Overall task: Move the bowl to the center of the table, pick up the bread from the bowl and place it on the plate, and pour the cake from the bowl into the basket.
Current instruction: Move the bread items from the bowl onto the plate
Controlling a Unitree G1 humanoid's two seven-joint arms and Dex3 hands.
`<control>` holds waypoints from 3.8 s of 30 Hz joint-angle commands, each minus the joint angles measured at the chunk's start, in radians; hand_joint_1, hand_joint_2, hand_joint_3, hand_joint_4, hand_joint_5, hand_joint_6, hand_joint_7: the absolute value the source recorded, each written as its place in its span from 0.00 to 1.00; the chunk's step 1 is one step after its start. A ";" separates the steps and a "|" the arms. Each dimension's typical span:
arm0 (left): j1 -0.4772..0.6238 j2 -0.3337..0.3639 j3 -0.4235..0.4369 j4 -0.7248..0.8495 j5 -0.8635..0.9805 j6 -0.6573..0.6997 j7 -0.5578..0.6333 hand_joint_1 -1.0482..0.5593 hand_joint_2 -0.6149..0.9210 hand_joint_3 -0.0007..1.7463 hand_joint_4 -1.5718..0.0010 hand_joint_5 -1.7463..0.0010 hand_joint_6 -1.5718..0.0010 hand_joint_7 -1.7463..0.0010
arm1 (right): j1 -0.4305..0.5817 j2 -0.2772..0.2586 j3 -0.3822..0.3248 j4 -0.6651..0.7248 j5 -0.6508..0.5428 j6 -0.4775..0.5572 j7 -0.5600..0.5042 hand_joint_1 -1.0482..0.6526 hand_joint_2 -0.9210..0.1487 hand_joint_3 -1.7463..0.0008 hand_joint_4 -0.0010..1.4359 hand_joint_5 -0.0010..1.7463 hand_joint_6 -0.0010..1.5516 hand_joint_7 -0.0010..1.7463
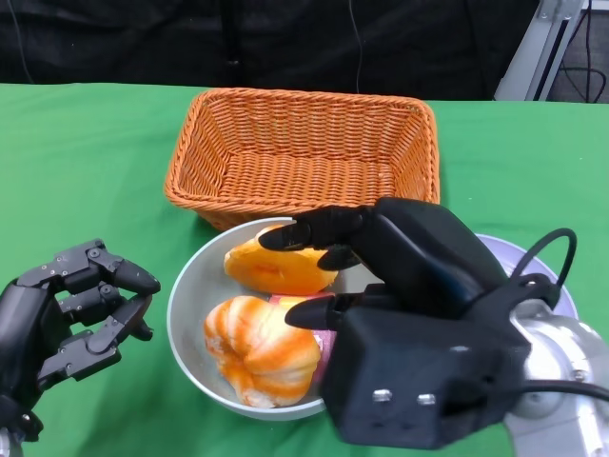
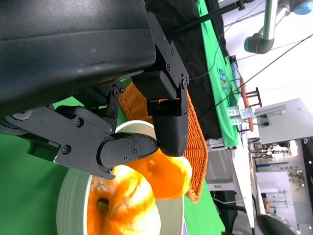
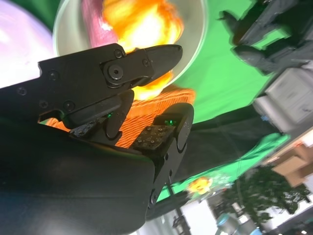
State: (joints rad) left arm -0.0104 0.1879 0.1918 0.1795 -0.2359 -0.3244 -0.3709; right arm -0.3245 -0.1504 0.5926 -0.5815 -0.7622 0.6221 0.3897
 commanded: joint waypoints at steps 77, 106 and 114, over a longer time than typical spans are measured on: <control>-0.011 0.006 0.007 0.053 0.016 -0.064 0.015 0.55 0.97 0.23 0.49 0.17 0.45 0.43 | -0.157 0.099 0.176 0.308 -0.327 -0.015 0.364 0.01 0.00 0.77 0.65 0.02 0.21 0.01; -0.014 0.008 0.001 0.077 0.048 -0.103 0.030 0.55 0.94 0.27 0.49 0.17 0.44 0.43 | -0.249 0.188 0.117 0.629 -0.286 -0.016 0.348 0.01 0.00 0.76 0.80 0.09 0.24 0.00; -0.023 0.013 -0.002 0.104 0.052 -0.128 0.019 0.56 0.94 0.27 0.50 0.17 0.44 0.42 | -0.270 0.210 0.119 0.691 -0.238 -0.012 0.331 0.01 0.00 0.76 0.78 0.09 0.28 0.02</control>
State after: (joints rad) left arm -0.0242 0.1844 0.1852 0.2751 -0.1838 -0.4385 -0.3477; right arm -0.5753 0.0504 0.7164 0.0949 -1.0142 0.6076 0.7250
